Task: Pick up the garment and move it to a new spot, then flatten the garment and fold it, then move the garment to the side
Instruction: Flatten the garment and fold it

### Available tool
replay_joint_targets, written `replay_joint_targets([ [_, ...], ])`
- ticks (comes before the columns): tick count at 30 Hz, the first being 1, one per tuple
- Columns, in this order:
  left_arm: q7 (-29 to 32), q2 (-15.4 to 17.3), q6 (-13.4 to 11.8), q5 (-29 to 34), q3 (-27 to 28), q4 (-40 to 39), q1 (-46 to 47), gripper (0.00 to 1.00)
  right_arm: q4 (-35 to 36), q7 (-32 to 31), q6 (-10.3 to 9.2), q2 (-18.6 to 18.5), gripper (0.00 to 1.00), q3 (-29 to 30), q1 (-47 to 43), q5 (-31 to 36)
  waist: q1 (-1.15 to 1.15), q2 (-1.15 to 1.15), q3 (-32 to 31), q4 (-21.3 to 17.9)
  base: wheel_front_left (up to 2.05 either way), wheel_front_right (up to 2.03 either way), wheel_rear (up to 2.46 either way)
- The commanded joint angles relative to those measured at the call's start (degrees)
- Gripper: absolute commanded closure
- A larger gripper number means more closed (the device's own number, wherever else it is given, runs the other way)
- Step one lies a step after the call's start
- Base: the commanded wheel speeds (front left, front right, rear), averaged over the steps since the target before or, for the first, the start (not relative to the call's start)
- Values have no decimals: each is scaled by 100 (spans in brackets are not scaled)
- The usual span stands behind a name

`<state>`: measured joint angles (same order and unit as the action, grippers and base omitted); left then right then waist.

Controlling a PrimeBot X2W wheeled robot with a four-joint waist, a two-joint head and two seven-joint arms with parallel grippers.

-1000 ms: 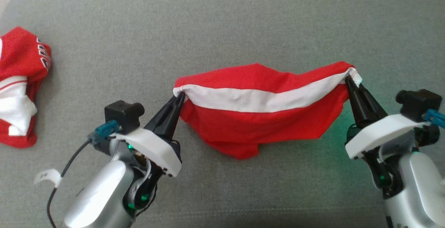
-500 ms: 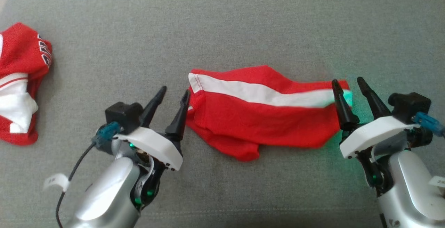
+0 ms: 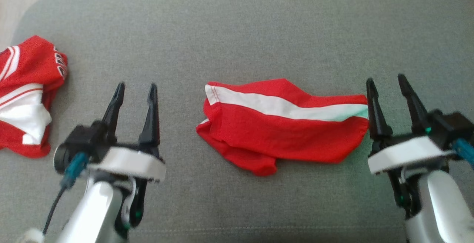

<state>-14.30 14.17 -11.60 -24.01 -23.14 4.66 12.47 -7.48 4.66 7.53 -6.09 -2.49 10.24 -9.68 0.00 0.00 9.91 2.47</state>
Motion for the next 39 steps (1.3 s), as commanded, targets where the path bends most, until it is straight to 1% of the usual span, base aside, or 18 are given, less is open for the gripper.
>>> replay_joint_targets([
  [1, -69, 142, -26, 109, 323, -254, -42, 0, 296, 42, -4, 22, 0, -52, -70, 75, 0, 0, -87, 35, 0, 0, 0],
  [7, -69, 172, 22, 266, 454, -331, -523, 0, 603, -59, -4, 112, 0, 57, -470, 187, 0, 0, -271, 77, 0, 0, 0],
  [13, -69, 212, 48, 365, 432, -294, -735, 0, 847, -194, -4, 187, 0, 76, -754, 241, 0, 0, -344, 73, 0, 0, 0],
  [21, -70, 215, 57, 381, 430, -254, -726, 0, 981, -297, -4, 241, 0, 81, -819, 264, 0, 0, -310, 62, 0, 0, 0],
  [35, -70, 199, 94, 383, 433, -201, -680, 0, 995, -340, -4, 277, 0, 100, -809, 240, 0, 0, -298, 59, 0, 0, 0],
  [37, -70, 192, 128, 373, 427, -217, -638, 0, 1005, -347, -4, 281, 0, 104, -796, 229, 0, 0, -266, 59, 0, 0, 0],
  [39, -36, 170, 225, 312, 389, -227, -525, 0, 1023, -368, -4, 284, 0, 121, -770, 216, 0, 0, -198, 67, 0, 0, 0],
])
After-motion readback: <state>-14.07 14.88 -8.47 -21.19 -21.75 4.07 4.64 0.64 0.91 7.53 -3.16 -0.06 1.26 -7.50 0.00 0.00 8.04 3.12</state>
